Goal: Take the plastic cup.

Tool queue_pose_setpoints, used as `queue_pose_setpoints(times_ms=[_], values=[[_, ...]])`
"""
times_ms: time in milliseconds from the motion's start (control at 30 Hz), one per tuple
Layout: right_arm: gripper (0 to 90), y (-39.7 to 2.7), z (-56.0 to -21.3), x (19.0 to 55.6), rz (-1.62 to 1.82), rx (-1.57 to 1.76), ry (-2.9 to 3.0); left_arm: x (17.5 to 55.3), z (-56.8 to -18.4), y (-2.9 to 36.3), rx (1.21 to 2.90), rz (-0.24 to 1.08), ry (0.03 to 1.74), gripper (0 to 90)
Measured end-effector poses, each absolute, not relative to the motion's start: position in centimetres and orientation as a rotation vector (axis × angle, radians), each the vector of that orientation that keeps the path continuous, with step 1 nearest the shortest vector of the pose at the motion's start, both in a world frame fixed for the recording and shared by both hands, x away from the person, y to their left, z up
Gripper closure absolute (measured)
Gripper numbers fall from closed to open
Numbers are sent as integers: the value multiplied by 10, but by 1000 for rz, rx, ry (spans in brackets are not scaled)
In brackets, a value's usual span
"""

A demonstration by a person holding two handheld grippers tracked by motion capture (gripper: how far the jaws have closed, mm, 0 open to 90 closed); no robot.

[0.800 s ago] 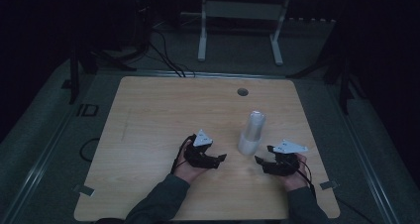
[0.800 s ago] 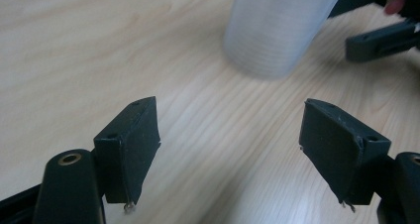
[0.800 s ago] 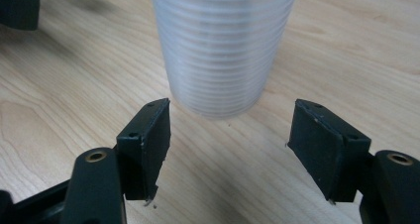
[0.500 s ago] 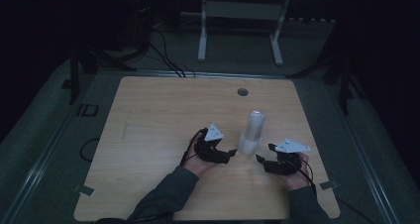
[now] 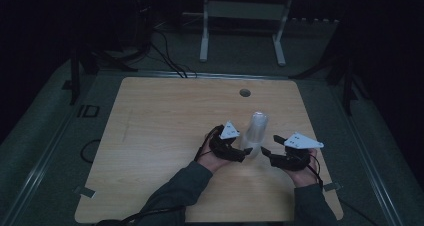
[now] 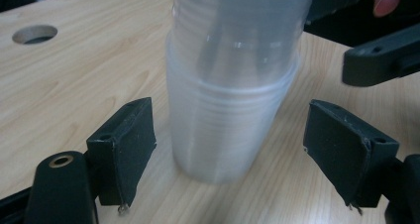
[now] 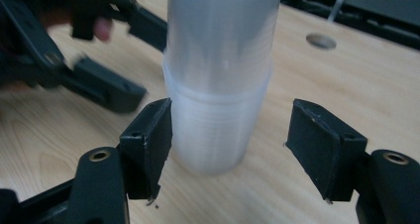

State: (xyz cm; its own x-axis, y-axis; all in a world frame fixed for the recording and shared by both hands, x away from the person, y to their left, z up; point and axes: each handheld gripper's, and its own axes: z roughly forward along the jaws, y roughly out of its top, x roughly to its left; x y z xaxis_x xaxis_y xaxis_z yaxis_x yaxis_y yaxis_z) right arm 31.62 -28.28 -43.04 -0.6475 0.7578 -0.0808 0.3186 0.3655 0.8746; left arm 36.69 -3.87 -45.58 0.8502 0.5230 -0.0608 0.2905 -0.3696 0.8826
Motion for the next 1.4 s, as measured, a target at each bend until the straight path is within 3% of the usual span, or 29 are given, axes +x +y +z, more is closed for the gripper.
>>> queue_pose_setpoints(times_ms=[500,1167,1400], values=[[287,-276,-396,330,1401,887,2064,379,-460,-55,1966,297,572,185],[296,-254,-389,356,1438,851,2058,379,-462,-55,1953,280,572,231],[382,-254,-390,361,1463,873,2070,380,-462,-56,1948,275,581,228]])
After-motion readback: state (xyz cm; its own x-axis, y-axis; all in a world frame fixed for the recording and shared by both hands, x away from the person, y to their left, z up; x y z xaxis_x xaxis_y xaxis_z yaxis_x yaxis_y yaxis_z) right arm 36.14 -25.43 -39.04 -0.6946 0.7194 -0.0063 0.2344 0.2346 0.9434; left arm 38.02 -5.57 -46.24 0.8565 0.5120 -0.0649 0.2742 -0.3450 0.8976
